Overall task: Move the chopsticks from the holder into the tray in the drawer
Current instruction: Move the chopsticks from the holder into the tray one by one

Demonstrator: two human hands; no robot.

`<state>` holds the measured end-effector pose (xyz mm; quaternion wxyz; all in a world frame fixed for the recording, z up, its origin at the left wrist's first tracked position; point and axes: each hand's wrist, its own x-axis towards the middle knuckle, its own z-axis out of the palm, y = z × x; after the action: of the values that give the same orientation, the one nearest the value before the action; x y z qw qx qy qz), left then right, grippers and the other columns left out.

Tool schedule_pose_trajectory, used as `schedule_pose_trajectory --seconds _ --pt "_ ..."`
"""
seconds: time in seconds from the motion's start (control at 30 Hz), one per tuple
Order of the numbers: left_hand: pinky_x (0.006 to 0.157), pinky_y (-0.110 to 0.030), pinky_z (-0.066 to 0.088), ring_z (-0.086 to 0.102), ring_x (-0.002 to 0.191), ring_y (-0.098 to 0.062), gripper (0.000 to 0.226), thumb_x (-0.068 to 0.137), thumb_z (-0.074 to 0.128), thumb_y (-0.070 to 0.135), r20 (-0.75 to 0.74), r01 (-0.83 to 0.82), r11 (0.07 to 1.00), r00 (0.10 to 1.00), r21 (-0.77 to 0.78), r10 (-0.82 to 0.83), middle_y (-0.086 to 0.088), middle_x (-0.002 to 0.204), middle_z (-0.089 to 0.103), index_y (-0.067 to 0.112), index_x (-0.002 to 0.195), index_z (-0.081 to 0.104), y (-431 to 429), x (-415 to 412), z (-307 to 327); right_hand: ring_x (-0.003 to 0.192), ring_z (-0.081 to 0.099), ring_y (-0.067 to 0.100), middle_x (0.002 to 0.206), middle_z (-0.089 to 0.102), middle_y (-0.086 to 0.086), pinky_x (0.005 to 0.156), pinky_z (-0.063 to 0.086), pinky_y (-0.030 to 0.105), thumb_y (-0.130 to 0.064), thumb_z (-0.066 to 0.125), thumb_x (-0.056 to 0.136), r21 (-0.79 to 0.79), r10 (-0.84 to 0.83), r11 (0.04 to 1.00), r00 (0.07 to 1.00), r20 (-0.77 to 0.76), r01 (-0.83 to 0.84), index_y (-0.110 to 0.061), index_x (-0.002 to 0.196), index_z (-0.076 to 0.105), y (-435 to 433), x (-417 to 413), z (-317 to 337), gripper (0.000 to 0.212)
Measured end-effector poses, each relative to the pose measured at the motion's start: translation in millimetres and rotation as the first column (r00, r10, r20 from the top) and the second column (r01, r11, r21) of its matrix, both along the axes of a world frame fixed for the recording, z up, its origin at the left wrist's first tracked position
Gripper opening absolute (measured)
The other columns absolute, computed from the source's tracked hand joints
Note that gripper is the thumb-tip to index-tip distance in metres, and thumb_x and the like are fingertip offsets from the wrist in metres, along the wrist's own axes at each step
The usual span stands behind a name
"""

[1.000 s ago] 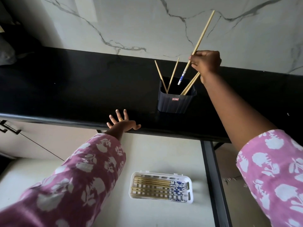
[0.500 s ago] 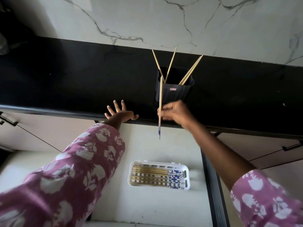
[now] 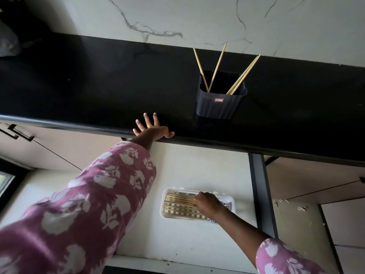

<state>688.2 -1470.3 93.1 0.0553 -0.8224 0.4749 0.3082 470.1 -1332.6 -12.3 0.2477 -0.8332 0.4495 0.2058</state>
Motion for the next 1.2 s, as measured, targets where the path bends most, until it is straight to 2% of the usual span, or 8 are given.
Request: schedule_pose_trajectory --seconds 0.17,0.23,0.3,0.4,0.57,0.7,1.0,1.2 --pt "0.113 -0.056 -0.005 -0.019 0.141 -0.041 0.094 0.083 0.046 0.066 0.007 -0.006 1.0 1.0 0.015 0.006 -0.005 0.157 -0.018 0.028 0.15 -0.009 -4.5 1.7 -5.3 0.119 0.052 0.033 0.121 0.057 0.023 0.09 0.038 0.038 -0.01 0.035 0.097 -0.086 0.126 0.988 0.991 -0.047 -0.13 -0.001 0.11 0.059 10.1 1.6 -19.1 0.029" --pt "0.113 -0.056 -0.005 -0.018 0.141 -0.041 0.095 0.082 0.045 0.068 0.02 -0.005 1.0 1.0 0.023 0.005 -0.005 0.157 -0.018 0.029 0.15 -0.009 -6.2 2.3 -7.5 0.122 0.05 0.034 0.127 0.055 0.021 0.097 0.038 0.042 -0.009 0.036 0.097 -0.05 0.088 0.995 0.995 -0.052 -0.09 0.0 0.101 0.059 13.5 2.8 -18.1 0.025" --pt "0.112 -0.056 -0.005 -0.017 0.141 -0.042 0.096 0.081 0.045 0.07 0.026 -0.009 1.0 1.0 0.027 0.009 -0.006 0.158 -0.017 0.029 0.15 -0.008 -7.4 2.8 -9.6 0.114 0.055 0.037 0.119 0.059 0.025 0.085 0.043 0.042 0.003 0.041 0.09 -0.03 -0.013 0.999 0.998 -0.06 0.011 -0.001 0.081 0.057 15.3 4.9 -17.2 0.019" --pt "0.112 -0.056 -0.004 -0.017 0.141 -0.042 0.097 0.079 0.045 0.072 0.031 -0.008 1.0 0.999 0.029 0.008 -0.006 0.158 -0.017 0.03 0.149 -0.008 -8.8 3.7 -11.8 0.107 0.057 0.04 0.112 0.061 0.026 0.081 0.048 0.043 0.013 0.043 0.082 -0.054 0.043 0.997 0.998 -0.047 -0.046 0.008 0.099 0.06 17.2 4.1 -20.0 0.025" --pt "0.112 -0.056 -0.004 -0.015 0.142 -0.043 0.094 0.08 0.04 0.073 0.031 -0.016 0.999 0.999 0.042 0.014 -0.007 0.159 -0.011 0.028 0.15 -0.004 -9.5 2.6 -12.4 0.083 0.061 0.025 0.087 0.063 0.017 0.076 0.05 0.037 -0.003 0.04 0.086 -0.202 0.005 0.979 0.986 0.166 0.029 0.0 0.084 0.061 10.6 1.6 -16.0 0.021" --pt "0.113 -0.056 -0.004 -0.016 0.142 -0.042 0.093 0.082 0.04 0.072 0.039 -0.013 0.999 0.999 0.039 0.011 -0.007 0.158 -0.013 0.028 0.15 -0.005 -8.8 1.6 -11.1 0.057 0.064 0.021 0.062 0.065 0.004 0.051 0.052 0.022 0.004 0.06 0.069 -0.564 0.248 0.826 0.898 0.363 0.0 -0.011 0.069 0.069 -20.8 -0.1 22.8 0.018" --pt "0.113 -0.056 -0.004 -0.014 0.142 -0.043 0.087 0.085 0.038 0.068 -0.02 -0.026 1.0 0.999 0.015 0.026 -0.008 0.159 -0.007 0.027 0.151 0.001 -5.1 2.3 -8.2 0.062 0.068 0.026 0.068 0.07 0.011 0.065 0.051 0.031 0.007 0.071 0.074 -0.757 0.247 0.341 0.724 0.644 0.557 -0.003 0.075 0.072 -143.6 -4.5 129.1 0.01" --pt "0.114 -0.055 -0.004 -0.015 0.142 -0.042 0.089 0.085 0.041 0.067 0.002 -0.024 1.0 1.0 0.017 0.024 -0.007 0.159 -0.011 0.027 0.151 -0.003 -5.9 0.8 -6.9 0.076 0.068 0.031 0.085 0.072 0.019 0.068 0.049 0.027 -0.008 0.059 0.088 -0.516 -0.081 0.532 0.647 0.758 0.672 0.002 0.089 0.072 -196.3 7.9 167.5 0.016"
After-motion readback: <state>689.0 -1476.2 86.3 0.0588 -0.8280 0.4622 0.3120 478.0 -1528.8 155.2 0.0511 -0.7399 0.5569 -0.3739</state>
